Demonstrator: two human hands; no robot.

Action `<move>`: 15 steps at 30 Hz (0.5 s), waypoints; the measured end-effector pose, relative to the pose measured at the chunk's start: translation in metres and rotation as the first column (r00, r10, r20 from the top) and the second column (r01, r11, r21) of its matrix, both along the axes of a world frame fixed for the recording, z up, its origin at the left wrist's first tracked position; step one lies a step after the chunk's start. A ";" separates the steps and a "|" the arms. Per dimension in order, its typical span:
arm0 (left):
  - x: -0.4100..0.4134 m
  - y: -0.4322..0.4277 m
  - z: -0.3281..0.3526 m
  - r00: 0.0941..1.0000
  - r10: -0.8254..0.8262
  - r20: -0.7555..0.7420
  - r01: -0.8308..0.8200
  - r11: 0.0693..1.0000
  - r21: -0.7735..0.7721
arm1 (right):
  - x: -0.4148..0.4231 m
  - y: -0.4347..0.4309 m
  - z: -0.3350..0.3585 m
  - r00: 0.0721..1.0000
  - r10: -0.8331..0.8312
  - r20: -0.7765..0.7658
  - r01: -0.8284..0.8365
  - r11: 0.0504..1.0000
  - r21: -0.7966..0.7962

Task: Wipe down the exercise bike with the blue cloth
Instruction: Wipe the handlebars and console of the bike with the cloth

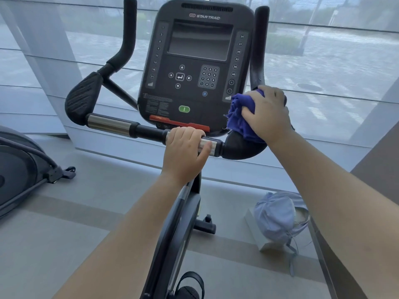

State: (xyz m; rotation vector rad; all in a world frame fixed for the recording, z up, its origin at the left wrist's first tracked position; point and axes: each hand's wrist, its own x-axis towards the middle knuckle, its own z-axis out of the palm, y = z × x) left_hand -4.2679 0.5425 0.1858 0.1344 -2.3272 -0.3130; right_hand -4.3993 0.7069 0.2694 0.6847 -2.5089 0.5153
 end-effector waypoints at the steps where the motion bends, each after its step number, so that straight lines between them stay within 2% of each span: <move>1: 0.000 0.001 0.000 1.000 0.004 -0.003 -0.004 1.000 0.000 | -0.002 -0.004 0.002 1.000 0.016 -0.025 -0.014 0.997 0.070; 4: 0.000 0.000 0.001 1.000 0.003 -0.005 -0.003 1.000 -0.002 | -0.005 -0.011 0.007 0.998 0.052 -0.026 -0.047 0.987 0.156; 15: 0.001 -0.003 0.001 0.999 -0.035 0.013 0.036 0.999 -0.025 | 0.024 -0.005 -0.010 0.975 0.150 -0.165 -0.149 0.989 0.023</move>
